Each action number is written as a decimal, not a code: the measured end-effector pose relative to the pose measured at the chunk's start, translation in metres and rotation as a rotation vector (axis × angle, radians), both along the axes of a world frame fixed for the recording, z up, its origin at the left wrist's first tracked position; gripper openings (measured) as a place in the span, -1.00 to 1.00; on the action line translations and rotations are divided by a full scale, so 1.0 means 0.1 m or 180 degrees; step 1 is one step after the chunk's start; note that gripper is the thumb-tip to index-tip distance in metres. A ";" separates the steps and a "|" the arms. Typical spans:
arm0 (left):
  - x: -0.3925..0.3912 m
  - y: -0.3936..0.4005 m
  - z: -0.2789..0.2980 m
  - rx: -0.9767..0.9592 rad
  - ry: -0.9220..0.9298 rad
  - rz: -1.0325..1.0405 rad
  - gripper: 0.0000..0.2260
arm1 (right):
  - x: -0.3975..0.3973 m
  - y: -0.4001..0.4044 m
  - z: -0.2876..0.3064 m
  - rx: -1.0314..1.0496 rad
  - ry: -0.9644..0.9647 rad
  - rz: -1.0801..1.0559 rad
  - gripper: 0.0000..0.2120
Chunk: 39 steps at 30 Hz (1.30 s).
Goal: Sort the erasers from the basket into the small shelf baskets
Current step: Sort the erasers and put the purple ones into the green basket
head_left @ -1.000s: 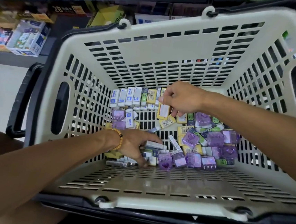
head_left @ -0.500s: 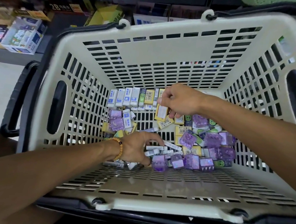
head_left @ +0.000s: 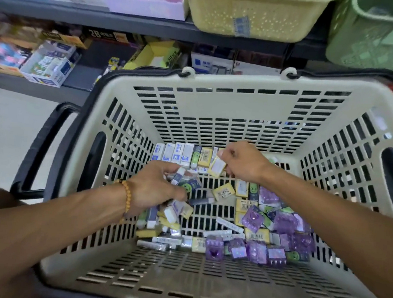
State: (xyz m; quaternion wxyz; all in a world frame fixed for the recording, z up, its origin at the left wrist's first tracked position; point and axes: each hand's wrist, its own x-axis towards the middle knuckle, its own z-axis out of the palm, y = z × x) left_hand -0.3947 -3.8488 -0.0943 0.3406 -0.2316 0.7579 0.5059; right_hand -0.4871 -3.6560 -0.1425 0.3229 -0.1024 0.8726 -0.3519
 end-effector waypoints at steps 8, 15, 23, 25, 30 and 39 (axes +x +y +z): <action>-0.15 -0.24 0.09 0.0586 -0.0213 0.0959 -0.41 | -0.07 -0.44 -0.22 -0.0283 -0.0428 -0.0625 -0.79; -0.32 -0.20 0.15 0.0482 0.0081 0.0902 -0.60 | 0.16 -0.36 0.13 -0.1470 -0.1213 -0.0670 -0.72; -0.43 -0.08 0.22 0.0284 0.0159 0.0403 -0.42 | 0.27 -0.25 0.33 -0.1862 -0.0581 -0.1072 -0.93; -0.43 -0.04 0.22 0.0282 0.0131 0.0389 -0.42 | 0.27 -0.16 0.29 -0.1781 -0.0505 -0.1300 -0.93; -0.44 -0.02 0.18 0.0265 0.0038 0.0570 -0.59 | 0.22 0.20 0.22 -0.1163 -0.0732 -0.1719 -0.82; -0.62 0.03 0.09 0.0356 0.0014 0.0552 -0.40 | 0.01 0.04 -0.09 -0.0797 -0.0924 -0.1922 -0.86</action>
